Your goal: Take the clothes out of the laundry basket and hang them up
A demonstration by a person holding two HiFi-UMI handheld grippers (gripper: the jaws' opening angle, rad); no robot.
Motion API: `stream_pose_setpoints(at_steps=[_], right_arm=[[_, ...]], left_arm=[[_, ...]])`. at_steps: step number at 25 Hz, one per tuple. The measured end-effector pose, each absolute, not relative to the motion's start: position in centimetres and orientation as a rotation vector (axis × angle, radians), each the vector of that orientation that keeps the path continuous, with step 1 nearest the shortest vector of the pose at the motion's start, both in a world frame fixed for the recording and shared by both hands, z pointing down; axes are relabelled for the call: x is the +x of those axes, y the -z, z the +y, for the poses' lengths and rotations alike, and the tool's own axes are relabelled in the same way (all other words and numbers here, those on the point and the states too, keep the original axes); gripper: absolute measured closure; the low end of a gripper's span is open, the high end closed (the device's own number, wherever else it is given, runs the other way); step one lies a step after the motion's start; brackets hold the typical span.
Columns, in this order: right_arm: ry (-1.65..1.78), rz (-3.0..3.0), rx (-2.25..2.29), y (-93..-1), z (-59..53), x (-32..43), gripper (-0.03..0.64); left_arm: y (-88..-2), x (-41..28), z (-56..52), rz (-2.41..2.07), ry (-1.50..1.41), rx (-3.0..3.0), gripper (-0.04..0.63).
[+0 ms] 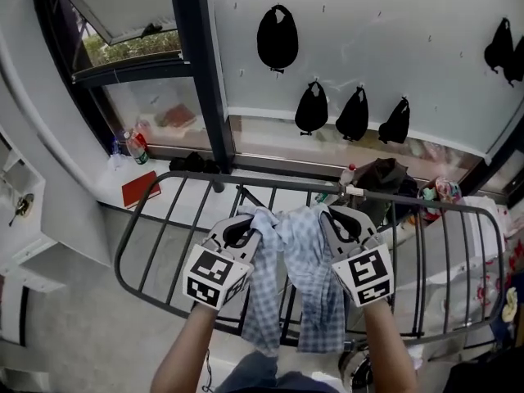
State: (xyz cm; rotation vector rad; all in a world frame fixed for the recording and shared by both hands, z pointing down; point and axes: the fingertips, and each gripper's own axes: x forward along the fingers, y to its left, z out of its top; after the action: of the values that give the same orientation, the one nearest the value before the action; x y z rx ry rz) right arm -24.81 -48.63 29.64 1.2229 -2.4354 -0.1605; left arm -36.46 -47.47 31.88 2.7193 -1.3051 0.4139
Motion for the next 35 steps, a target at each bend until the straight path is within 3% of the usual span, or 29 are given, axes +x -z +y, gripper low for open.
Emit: stream_pose_setpoints(at_steps=[10, 21, 23, 25, 28, 35], right_arm=[[0.059, -2.276, 1.170, -37.9, -50.9, -24.7, 0.600], [0.040, -2.236, 1.120, -40.6, -51.7, -24.9, 0.598], [0.037, -2.234, 1.121, -40.7, -51.7, -25.0, 0.597], [0.035, -2.228, 1.129, -40.8, -51.6, -25.1, 0.596], [0.032, -2.212, 1.167, -40.9, -51.8, -24.9, 0.562], [0.005, -2.129, 1.339, -40.1, -52.6, -22.5, 0.389]], left_arm=[[-39.3, -36.3, -49.7, -1.305, -0.601, 2.601, 0.563], [-43.0, -37.7, -50.0, -1.386, -0.753, 2.471, 0.563], [-43.3, -38.0, -50.0, -1.389, -0.756, 2.450, 0.533], [-43.4, -38.4, -49.9, -1.402, -0.753, 2.428, 0.461], [-43.7, -39.1, -49.8, -1.414, -0.759, 2.411, 0.429], [-42.7, -40.0, -49.1, -1.468, -0.721, 2.411, 0.360]])
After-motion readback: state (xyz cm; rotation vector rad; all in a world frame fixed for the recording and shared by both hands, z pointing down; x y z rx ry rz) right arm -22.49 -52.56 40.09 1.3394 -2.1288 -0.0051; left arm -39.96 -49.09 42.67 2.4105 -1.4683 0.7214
